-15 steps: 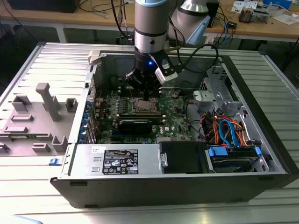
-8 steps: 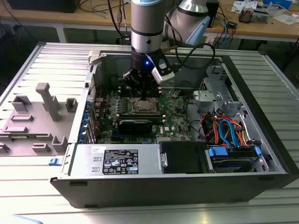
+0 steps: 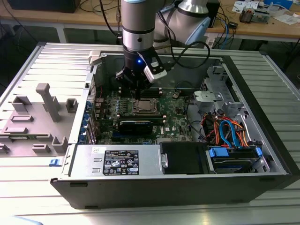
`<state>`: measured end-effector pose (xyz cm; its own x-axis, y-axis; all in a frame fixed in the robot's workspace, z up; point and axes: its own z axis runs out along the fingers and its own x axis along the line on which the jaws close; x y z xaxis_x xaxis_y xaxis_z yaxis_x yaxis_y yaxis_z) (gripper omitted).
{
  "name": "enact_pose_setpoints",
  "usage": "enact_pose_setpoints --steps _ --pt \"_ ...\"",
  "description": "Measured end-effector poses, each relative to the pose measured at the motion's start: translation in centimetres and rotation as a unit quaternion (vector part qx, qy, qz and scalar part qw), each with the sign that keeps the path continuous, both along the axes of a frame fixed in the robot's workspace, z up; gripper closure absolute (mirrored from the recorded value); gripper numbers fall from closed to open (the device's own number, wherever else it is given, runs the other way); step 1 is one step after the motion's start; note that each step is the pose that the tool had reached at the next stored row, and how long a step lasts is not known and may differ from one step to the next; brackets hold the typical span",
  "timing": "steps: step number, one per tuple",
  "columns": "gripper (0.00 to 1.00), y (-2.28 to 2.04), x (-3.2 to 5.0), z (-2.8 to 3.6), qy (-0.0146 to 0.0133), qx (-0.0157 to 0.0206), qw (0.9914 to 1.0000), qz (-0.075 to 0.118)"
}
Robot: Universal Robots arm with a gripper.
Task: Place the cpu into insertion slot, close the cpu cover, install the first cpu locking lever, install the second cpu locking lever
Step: 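Install the first cpu locking lever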
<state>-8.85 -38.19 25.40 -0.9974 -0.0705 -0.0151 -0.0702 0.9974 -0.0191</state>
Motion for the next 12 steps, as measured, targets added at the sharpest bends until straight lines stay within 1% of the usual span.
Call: enact_pose_setpoints --steps 1,2,9,12 --pt "0.89 0.07 -0.51 0.14 -0.0017 0.0 1.0 0.0" --pt "0.89 0.18 -1.08 0.14 -0.0027 0.0 1.0 0.0" --pt "0.89 0.6 -2.59 0.15 -0.0037 -0.0001 0.99999 0.0" --pt "0.89 0.95 -3.33 0.14 -0.0039 0.0 0.99999 0.0"
